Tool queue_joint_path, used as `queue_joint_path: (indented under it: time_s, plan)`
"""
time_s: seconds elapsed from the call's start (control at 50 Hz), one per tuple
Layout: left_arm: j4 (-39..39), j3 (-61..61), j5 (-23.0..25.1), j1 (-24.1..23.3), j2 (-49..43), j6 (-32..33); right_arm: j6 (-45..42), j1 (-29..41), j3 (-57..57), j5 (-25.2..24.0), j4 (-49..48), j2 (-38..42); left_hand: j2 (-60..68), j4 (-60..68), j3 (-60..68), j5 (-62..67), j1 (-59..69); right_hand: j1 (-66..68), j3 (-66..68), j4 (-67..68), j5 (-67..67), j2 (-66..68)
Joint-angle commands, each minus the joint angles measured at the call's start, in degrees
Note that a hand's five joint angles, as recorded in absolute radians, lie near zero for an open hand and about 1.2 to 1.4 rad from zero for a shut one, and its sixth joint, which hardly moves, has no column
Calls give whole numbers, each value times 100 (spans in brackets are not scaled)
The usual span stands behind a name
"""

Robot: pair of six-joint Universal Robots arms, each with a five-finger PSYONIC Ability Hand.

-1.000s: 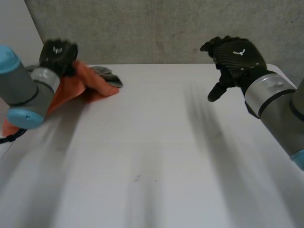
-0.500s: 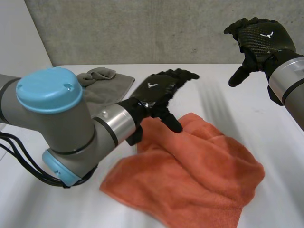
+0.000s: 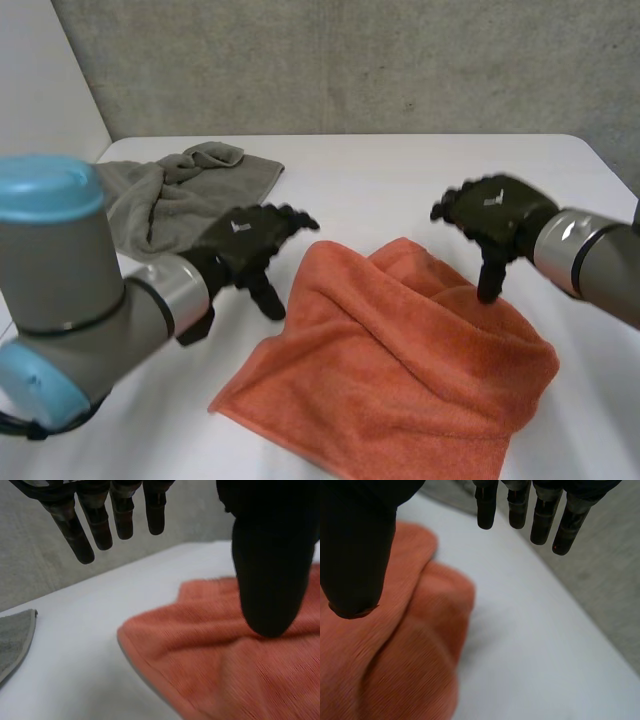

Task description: Fold the laundry.

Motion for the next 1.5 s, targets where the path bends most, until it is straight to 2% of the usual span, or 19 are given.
queue_joint_path:
  time_s: [0.02, 0.2, 0.32, 0.4, 0.46, 0.5, 0.7, 0.84, 0.94, 1.06, 1.12, 1.16, 1.2, 1.26, 1.28, 1.32, 1.36, 1.44, 1.5]
  plan:
    - [45, -653, -851, -866, 202, 668, -239, -76, 754, -94, -346, 140, 420, 416, 442, 416, 422, -134, -222, -333, -375, -253]
    - [158, -1014, -1168, -1096, 9, 1028, -986, -278, 1536, -94, -873, 193, 454, 450, 475, 449, 456, -126, -214, -325, -367, -245]
    - [562, -847, -1440, -1087, -501, 1204, -1056, -287, 1862, -94, -1550, 307, 1831, 1827, 1853, 1827, 1833, 613, 526, 414, 372, 494]
    - [721, -706, -1590, -1096, -835, 1389, -1039, -296, 1976, -94, -1919, 369, 3358, 3354, 3380, 3354, 3361, 2075, 1987, 1876, 1834, 1956]
    - [870, -575, -1695, -1096, -1002, 1600, -1047, -296, 2003, -76, -2095, 509, 5830, 5826, 5851, 5826, 5832, 5143, 5056, 4944, 4902, 5024]
    - [949, -487, -1748, -1087, -1037, 1688, -1004, -339, 1976, -93, -2174, 536, 6506, 6502, 6528, 6502, 6509, 6861, 6773, 6662, 6620, 6742]
    - [1477, 1085, -2047, -1017, -950, 1952, -723, -322, 695, -15, -2464, 615, 6507, 6503, 6529, 6503, 6509, 6866, 6778, 6667, 6625, 6747]
    - [1784, 2316, -2292, -692, -600, 1908, 981, -304, -984, 460, -3018, 562, 6507, 6503, 6529, 6503, 6509, 6866, 6778, 6667, 6625, 6747]
    - [2118, 2265, -2407, -665, -10, 1846, 1668, -234, -1451, 390, -3045, 317, 6507, 6503, 6529, 6503, 6509, 6866, 6778, 6667, 6625, 6747]
    - [2189, 1466, -2346, -700, 500, 1837, 1704, 20, -1215, 170, -2834, -71, 6507, 6503, 6529, 6503, 6509, 6866, 6778, 6667, 6625, 6747]
    - [2154, 1009, -2328, -770, 746, 1837, 1616, 108, -995, 109, -2318, -45, 6507, 6503, 6529, 6503, 6509, 6866, 6778, 6667, 6625, 6747]
    - [2145, 710, -2267, -841, 887, 1846, 1554, 117, -898, 117, -1983, -27, 6507, 6503, 6529, 6503, 6509, 5050, 4962, 4851, 4809, 4931]
    - [2154, 543, -2223, -867, 983, 1864, 1432, 118, -749, 187, -1370, 52, 6507, 6503, 6529, 6503, 6509, 1862, 1774, 1663, 1620, 1743]
    - [2145, 253, -2135, -867, 1124, 1864, 1352, 144, -556, 249, -849, 123, 6507, 6503, 6529, 6503, 6509, 1254, 1167, 1055, 1013, 1135]
    - [2154, 182, -2100, -867, 1125, 1855, 1352, 126, -311, 249, -604, 131, 6160, 6156, 6181, 6155, 6162, 1121, 1033, 921, 879, 1002]
    - [2145, -64, -1864, -823, 1089, 1855, 1334, 109, -11, 232, -557, 114, 2523, 2518, 2544, 2518, 2525, 985, 897, 786, 744, 866]
    - [2145, -239, -1513, -797, 1037, 1881, 1299, 118, 437, 197, -575, 18, 529, 525, 550, 524, 531, 901, 813, 701, 659, 782]
    - [2119, -346, -783, -359, 520, 1846, 1422, 126, 1175, 21, -645, -316, -435, -439, -413, -439, -433, 901, 813, 701, 659, 782]
    - [2022, -267, -395, -24, 80, 1846, 1650, 240, 1781, -155, -864, -378, -337, -341, -315, -341, -335, 884, 796, 685, 642, 765]
